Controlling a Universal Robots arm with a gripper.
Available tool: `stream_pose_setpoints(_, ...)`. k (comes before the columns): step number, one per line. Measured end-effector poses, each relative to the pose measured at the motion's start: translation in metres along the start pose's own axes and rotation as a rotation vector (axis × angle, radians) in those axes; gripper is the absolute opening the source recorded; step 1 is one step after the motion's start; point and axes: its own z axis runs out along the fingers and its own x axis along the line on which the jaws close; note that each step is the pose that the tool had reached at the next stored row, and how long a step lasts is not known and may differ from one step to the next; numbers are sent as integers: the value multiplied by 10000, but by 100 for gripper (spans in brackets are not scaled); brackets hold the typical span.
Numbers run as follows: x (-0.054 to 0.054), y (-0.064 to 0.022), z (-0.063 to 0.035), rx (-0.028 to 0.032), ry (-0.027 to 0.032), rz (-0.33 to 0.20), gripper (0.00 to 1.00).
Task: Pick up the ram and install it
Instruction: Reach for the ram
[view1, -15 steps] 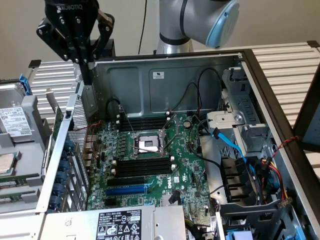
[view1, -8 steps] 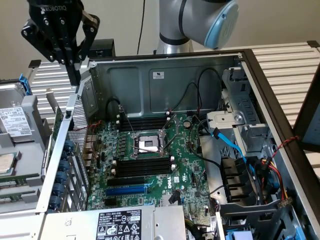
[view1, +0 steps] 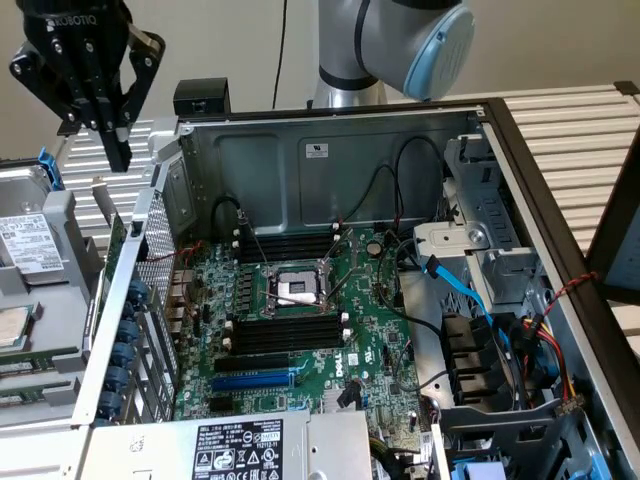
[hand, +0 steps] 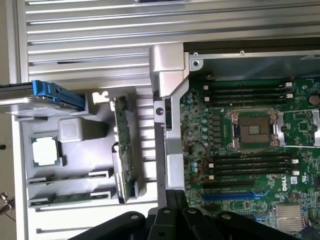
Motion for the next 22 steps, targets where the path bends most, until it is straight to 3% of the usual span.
stream_pose_setpoints(1,46,3,8,2,0,-1,12)
stream_pose_setpoints(2,90,5,16,2,-1,-1,18)
stream_pose_setpoints(8,370,15,70,18,-1,-4,20)
stream_pose_setpoints(9,415,16,80,22,-2,-4,26)
stream_pose_setpoints(22,1031,-38,93,27,-2,-8,26)
